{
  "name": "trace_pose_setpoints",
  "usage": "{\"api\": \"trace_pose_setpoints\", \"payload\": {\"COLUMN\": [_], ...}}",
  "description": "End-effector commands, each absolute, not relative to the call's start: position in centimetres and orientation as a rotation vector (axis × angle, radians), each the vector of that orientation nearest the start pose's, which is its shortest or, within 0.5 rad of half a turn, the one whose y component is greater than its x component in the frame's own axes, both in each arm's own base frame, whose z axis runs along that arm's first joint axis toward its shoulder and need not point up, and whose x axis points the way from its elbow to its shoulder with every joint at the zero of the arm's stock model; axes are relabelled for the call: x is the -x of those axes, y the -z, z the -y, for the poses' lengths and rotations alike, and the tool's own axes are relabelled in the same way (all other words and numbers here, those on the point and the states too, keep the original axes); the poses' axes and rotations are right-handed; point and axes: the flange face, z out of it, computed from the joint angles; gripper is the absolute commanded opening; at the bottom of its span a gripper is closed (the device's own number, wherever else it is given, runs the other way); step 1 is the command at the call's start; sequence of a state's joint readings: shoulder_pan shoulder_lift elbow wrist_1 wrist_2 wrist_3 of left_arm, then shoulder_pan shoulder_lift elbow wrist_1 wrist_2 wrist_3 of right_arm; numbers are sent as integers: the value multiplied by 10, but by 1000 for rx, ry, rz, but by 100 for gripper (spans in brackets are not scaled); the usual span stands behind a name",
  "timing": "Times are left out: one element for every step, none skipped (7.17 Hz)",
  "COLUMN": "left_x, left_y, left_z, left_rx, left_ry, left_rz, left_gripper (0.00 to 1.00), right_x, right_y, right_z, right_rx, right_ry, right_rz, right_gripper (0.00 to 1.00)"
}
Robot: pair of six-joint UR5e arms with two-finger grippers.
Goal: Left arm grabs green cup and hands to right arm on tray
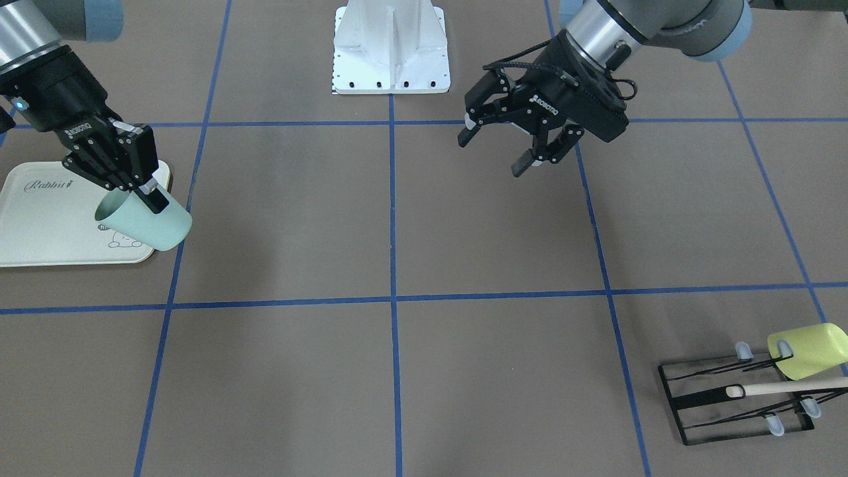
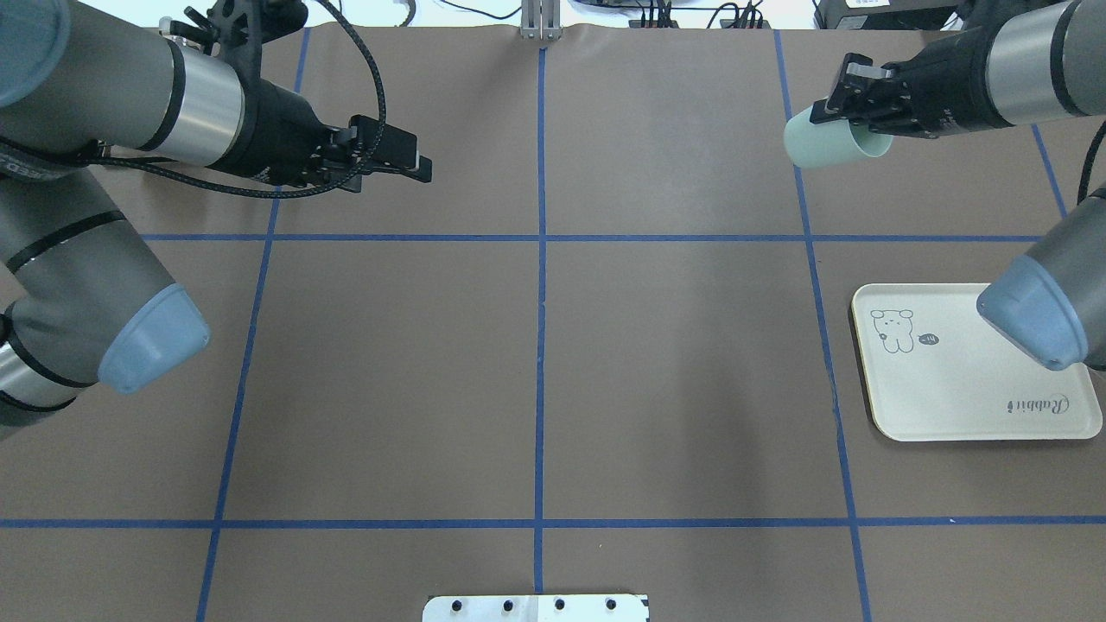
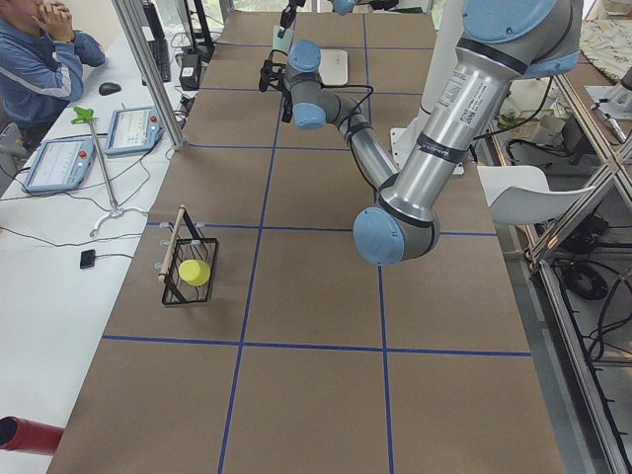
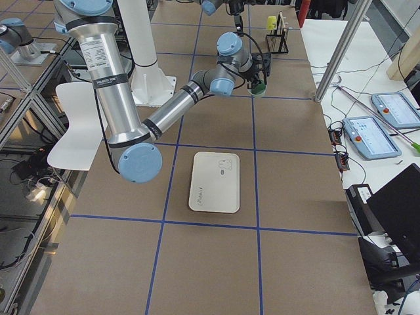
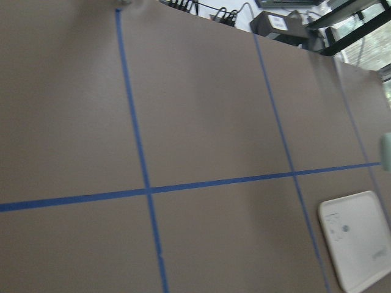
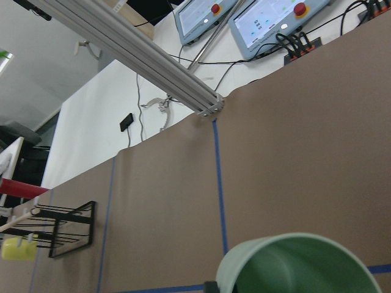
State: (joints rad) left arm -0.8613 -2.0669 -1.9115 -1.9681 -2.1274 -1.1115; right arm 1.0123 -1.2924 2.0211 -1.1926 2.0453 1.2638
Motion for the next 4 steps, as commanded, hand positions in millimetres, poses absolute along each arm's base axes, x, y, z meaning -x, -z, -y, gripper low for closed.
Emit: {"api": "trace_pose_setpoints", "payload": {"left_x": [-263, -231, -200, -164], "left_y": [-254, -300, -340, -380], "left_z": [525, 531, 532, 531], "left_rx": [-344, -360, -374, -379], "left_ry": [-56, -98, -147, -182], "left_rz": [-977, -902, -838, -777], "left_gripper": [100, 100, 100, 100], "right_x": [194, 184, 170, 162], "right_y": [-279, -278, -279, -287], "right_z": [489, 476, 467, 462], "right_rx": [-215, -186, -170, -172], "right_ry": [-311, -237, -157, -83], "right_rz": [887, 792, 719, 688], "right_gripper": [0, 0, 0, 0]}}
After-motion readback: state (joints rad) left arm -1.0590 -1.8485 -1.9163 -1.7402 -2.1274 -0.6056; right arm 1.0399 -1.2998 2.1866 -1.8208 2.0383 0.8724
